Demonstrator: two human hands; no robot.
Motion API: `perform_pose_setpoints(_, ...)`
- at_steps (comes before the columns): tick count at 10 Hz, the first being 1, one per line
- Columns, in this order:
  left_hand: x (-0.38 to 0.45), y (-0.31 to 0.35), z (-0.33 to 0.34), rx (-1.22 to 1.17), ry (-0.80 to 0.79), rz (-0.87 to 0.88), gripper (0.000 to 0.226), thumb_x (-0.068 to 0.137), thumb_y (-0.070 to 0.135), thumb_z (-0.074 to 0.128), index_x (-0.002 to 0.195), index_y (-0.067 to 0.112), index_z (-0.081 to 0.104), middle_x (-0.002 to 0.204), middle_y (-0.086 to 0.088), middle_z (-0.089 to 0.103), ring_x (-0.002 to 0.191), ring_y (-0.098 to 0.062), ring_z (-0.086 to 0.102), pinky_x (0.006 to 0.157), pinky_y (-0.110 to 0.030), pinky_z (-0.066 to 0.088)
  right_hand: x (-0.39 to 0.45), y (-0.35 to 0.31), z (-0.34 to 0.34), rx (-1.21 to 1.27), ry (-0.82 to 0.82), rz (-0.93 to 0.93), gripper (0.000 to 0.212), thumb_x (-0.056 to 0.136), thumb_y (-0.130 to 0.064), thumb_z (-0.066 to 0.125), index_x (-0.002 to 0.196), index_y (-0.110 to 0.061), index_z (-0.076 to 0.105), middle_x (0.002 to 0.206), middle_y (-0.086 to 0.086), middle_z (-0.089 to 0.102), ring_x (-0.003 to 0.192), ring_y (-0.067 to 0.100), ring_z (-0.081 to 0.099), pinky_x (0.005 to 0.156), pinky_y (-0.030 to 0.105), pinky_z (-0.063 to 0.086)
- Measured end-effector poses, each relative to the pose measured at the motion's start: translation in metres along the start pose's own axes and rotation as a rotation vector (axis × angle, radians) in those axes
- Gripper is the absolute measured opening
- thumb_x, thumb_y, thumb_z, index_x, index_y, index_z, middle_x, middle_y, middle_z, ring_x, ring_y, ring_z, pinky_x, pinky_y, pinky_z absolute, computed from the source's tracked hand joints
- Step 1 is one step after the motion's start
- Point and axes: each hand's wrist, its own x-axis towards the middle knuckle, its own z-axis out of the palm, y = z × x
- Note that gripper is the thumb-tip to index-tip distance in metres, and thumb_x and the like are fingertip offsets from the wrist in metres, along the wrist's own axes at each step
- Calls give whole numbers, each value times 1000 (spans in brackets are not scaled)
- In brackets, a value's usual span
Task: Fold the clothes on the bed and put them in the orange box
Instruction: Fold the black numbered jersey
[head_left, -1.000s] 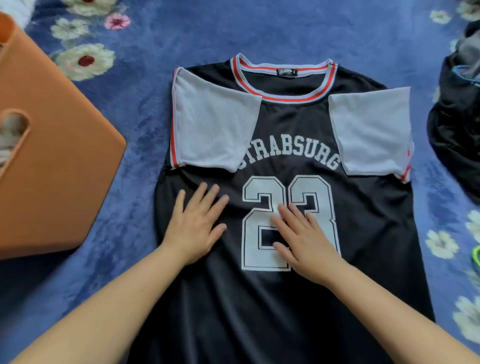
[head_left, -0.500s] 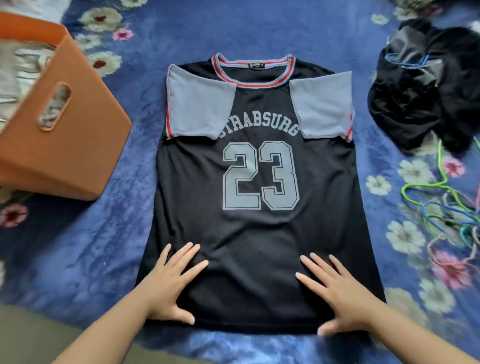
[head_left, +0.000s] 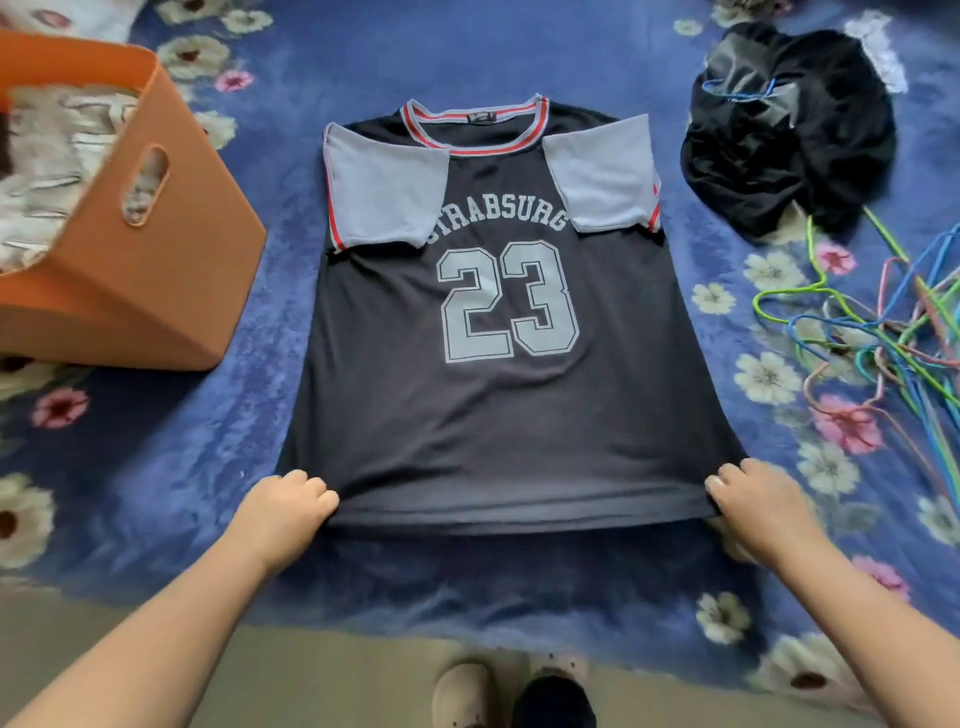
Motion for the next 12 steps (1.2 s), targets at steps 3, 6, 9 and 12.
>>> perform_pose_setpoints(3, 2, 16, -30, 93, -589, -235, 37, 89, 1, 36, 116, 19, 54, 121, 0, 54, 115, -20, 49, 85, -28, 41, -17, -24, -53, -223, -292, 202, 23, 87, -16, 54, 108, -17, 61, 113, 0, 60, 112, 24, 51, 84, 30, 44)
perform_pose_setpoints(6, -18, 46, 8, 185, -522, -337, 29, 86, 8, 53, 113, 20, 51, 115, 1, 53, 110, -19, 50, 85, -29, 39, -17, -51, 13, -7, -306, 321, 97, 39, 1, 84, 122, 3, 34, 122, 29, 49, 89, 45, 56, 49, 40, 50)
perform_pose_setpoints(9, -14, 42, 34, -36, 55, -220, 22, 53, -3, 33, 41, 4, 50, 44, -11, 45, 40, -28, 49, 37, -29, 41, -9, -43, 23, 125, 100, 228, 13, 53, 10, 50, 49, -2, 49, 51, 15, 45, 43, 31, 49, 37, 26, 32)
perform_pose_setpoints(12, 10, 27, -54, -157, -626, -252, 28, 81, 5, 45, 99, 17, 62, 102, -4, 60, 96, -25, 56, 73, -26, 42, -6, -29, -59, -144, -71, -283, 3, 49, -12, 69, 50, -11, 67, 77, 4, 66, 88, 26, 70, 54, 23, 51)
